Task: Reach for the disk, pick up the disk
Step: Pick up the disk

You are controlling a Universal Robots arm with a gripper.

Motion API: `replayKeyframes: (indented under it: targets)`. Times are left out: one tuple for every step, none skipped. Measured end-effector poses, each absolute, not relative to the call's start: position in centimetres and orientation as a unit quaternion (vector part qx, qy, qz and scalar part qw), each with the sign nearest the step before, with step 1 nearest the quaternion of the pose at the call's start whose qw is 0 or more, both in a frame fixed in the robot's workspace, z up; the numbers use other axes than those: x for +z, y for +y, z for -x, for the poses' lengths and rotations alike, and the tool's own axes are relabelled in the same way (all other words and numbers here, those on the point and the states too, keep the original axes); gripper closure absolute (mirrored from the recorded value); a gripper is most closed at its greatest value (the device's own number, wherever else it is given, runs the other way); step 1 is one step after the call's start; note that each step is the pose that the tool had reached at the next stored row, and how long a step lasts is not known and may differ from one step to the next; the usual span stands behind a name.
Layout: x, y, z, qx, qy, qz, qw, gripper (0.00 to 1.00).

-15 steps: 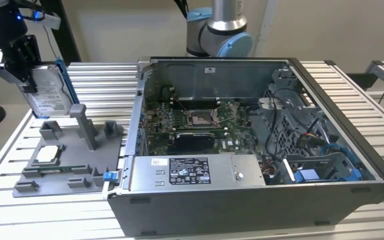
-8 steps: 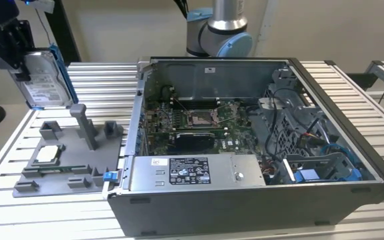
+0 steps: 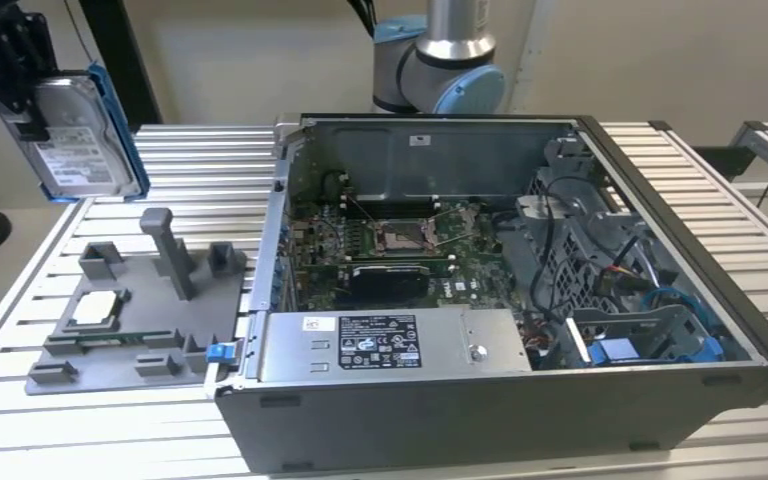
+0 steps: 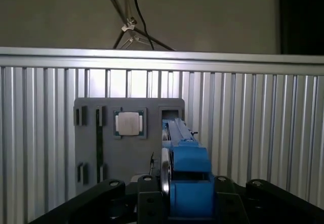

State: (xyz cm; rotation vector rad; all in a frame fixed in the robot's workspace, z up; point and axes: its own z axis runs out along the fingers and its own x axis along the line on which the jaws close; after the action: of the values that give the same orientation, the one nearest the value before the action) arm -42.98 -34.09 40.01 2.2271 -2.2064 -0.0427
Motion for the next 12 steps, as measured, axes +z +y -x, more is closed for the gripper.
replayKeyframes:
  targets:
    - [40.3, -34.1, 43.0, -0.014, -0.704, -0.71, 0.003, 1.0]
    - [40.5, -34.1, 43.0, -0.014, -0.704, -0.71, 0.003, 1.0]
    - [40.8, -34.1, 43.0, -0.014, -0.704, -0.71, 0.003, 1.0]
    - [41.0, -34.1, 43.0, -0.014, -0.704, -0.71, 0.003, 1.0]
    - [41.2, -34.1, 43.0, -0.014, -0.704, -0.71, 0.003, 1.0]
    - [41.4, -34.1, 43.0, -0.014, -0.704, -0.71, 0.003, 1.0]
    - [41.6, -34.1, 43.0, -0.014, -0.704, -0.71, 0.003, 1.0]
    - [41.8, -34.1, 43.0, -0.014, -0.704, -0.71, 0.003, 1.0]
    - [42.0, -34.1, 43.0, -0.014, -0.704, -0.71, 0.003, 1.0]
    - [42.2, -34.1, 43.0, -0.014, -0.704, -0.71, 0.003, 1.0]
    - [42.4, -34.1, 43.0, -0.014, -0.704, -0.71, 0.003, 1.0]
    - [42.5, -34.1, 43.0, -0.014, -0.704, -0.71, 0.003, 1.0]
